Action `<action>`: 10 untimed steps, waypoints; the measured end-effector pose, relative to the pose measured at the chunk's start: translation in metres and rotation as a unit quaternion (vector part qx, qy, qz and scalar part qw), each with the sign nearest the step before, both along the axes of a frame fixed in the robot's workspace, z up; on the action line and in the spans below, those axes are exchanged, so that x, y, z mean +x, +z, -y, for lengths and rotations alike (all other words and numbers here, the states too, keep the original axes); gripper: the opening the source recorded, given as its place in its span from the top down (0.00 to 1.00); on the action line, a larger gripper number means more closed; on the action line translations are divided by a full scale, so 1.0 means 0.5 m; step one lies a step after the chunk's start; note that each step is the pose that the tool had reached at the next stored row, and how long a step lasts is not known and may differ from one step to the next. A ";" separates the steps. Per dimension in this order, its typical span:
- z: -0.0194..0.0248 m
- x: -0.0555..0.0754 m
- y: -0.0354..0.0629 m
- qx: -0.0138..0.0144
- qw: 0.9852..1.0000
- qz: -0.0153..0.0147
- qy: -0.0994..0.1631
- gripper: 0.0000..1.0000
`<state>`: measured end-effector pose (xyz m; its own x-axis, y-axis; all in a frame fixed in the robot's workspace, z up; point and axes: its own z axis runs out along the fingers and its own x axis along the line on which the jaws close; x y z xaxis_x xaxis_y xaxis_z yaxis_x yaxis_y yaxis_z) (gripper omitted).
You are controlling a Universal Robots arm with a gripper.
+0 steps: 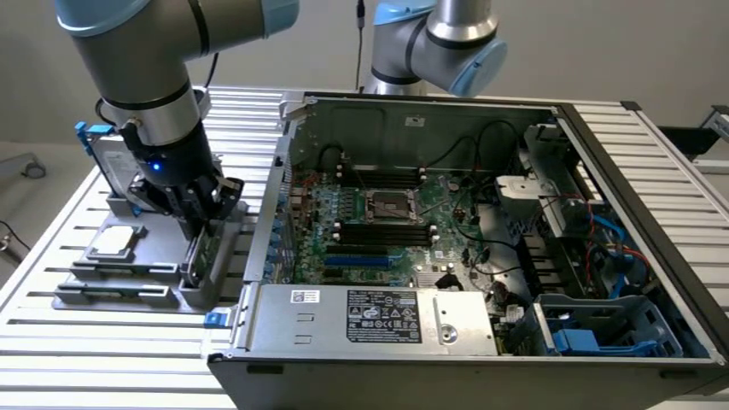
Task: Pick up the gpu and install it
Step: 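Pick up the gpu and move the gpu toward the slot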
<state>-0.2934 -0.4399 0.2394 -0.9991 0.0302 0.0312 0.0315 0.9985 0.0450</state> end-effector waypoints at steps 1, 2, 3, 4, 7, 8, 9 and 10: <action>0.0000 0.000 0.000 0.000 1.000 0.000 0.000 0.74; 0.0000 0.000 0.000 0.000 1.000 0.000 0.000 0.74; 0.0000 0.000 0.000 0.000 1.000 0.000 0.000 0.74; 0.0001 0.000 0.000 0.000 1.000 0.001 0.000 0.74; 0.0001 0.000 0.000 0.000 1.000 0.001 0.000 0.74; 0.0000 0.000 0.000 0.000 1.000 0.002 0.000 0.74; 0.0000 0.000 0.000 0.000 1.000 0.002 0.000 0.74; 0.0001 0.000 0.000 0.000 1.000 0.002 0.000 0.74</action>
<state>-0.2936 -0.4399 0.2395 -0.9992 0.0302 0.0263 0.0313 0.9985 0.0451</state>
